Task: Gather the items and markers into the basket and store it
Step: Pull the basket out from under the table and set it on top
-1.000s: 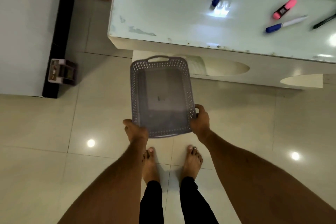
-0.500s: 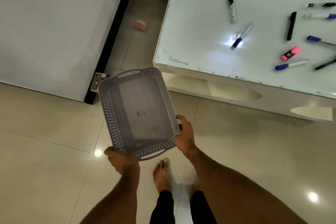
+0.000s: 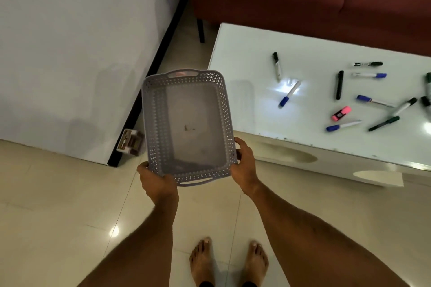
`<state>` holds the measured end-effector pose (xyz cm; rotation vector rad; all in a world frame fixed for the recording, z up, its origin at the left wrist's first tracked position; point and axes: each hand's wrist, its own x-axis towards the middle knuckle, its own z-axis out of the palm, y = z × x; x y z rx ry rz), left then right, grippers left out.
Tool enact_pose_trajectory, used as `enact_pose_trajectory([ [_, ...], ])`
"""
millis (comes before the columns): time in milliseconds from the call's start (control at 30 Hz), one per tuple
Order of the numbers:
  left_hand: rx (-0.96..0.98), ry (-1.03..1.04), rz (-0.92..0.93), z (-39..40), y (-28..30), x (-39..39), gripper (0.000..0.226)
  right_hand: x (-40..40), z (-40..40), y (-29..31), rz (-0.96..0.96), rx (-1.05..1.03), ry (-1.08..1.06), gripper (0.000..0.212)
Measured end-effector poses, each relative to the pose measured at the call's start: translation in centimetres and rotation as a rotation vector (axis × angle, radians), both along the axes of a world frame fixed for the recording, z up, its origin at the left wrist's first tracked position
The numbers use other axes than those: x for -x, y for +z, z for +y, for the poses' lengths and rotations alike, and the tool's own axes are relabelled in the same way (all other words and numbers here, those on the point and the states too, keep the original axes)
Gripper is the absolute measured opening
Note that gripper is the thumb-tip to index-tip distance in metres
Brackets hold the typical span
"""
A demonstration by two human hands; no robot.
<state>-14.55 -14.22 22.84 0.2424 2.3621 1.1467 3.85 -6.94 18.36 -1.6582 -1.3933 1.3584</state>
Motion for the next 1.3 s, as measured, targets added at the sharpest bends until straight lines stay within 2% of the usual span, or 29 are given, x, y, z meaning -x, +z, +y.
enact_pose_trajectory([
  [300,0.039,-0.258,-0.022,10.3,-0.1,-4.1,0.037,-6.6,7.9,1.9,-0.065,0.0,-0.063,0.041],
  [633,0.062,-0.417,0.022,19.0,-2.6,-6.5,0.034,-10.0,15.1,0.1,-0.099,0.059,-0.141,0.034],
  [800,0.056,-0.437,0.028,21.0,-3.2,-7.2,0.032,-10.2,16.9,-0.2,-0.027,0.075,-0.212,0.042],
  [933,0.034,-0.459,0.031,22.2,-3.3,-8.0,0.032,-11.1,18.0,-0.3,-0.043,0.1,-0.234,0.052],
  [1300,0.013,-0.559,-0.004,22.7,-3.1,-10.2,0.034,-13.8,18.0,0.3,-0.116,0.108,-0.253,0.051],
])
